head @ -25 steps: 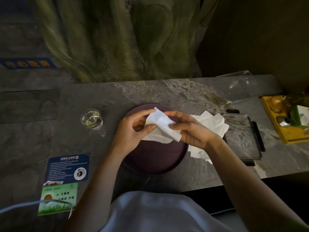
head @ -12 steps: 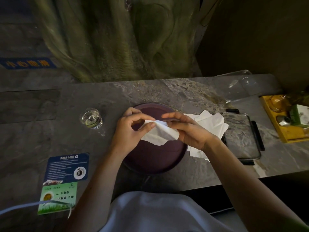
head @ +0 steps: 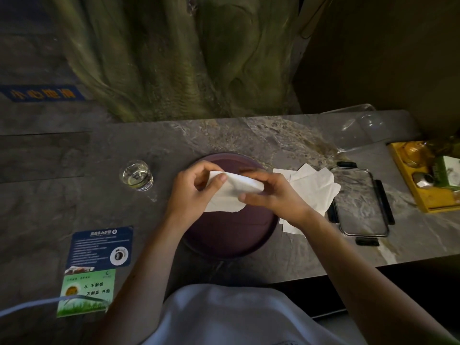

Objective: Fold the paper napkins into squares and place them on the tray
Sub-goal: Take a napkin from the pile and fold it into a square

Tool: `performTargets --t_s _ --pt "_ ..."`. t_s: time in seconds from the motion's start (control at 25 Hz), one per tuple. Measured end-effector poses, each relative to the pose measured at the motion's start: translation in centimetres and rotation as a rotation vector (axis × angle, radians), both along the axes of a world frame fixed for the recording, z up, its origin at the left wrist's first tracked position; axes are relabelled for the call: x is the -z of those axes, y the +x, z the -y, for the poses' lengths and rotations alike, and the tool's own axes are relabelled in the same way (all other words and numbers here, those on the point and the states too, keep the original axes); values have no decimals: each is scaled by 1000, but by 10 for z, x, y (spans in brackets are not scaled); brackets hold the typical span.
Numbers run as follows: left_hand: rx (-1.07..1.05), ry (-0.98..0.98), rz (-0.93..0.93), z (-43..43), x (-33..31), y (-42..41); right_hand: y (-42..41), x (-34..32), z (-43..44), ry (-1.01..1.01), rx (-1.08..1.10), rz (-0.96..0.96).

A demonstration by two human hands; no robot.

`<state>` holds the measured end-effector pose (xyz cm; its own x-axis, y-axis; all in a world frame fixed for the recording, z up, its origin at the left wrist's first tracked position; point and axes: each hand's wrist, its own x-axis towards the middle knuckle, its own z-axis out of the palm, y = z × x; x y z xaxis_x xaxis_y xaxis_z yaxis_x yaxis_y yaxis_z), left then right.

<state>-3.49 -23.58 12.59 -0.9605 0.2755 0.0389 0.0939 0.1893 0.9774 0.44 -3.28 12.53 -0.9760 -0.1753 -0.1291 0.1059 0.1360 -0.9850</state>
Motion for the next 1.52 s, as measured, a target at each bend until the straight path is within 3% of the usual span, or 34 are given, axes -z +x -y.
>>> performTargets --t_s 0.28,0.52,0.64,0.84,1.0,1.52 --pt "-76 61 64 3 -6 4 4 0 5 -123 261 9" --pt "-11 192 246 3 -9 10 4 -7 9 -187 409 49" --pt "-23 173 217 2 -7 11 5 -10 6 -268 396 81" --pt "-79 140 157 2 -4 10 11 -16 8 -234 256 174" --pt "-121 80 108 3 1 8 14 -8 6 -238 211 123" --pt "-76 116 227 2 2 11 9 6 4 -138 253 60"
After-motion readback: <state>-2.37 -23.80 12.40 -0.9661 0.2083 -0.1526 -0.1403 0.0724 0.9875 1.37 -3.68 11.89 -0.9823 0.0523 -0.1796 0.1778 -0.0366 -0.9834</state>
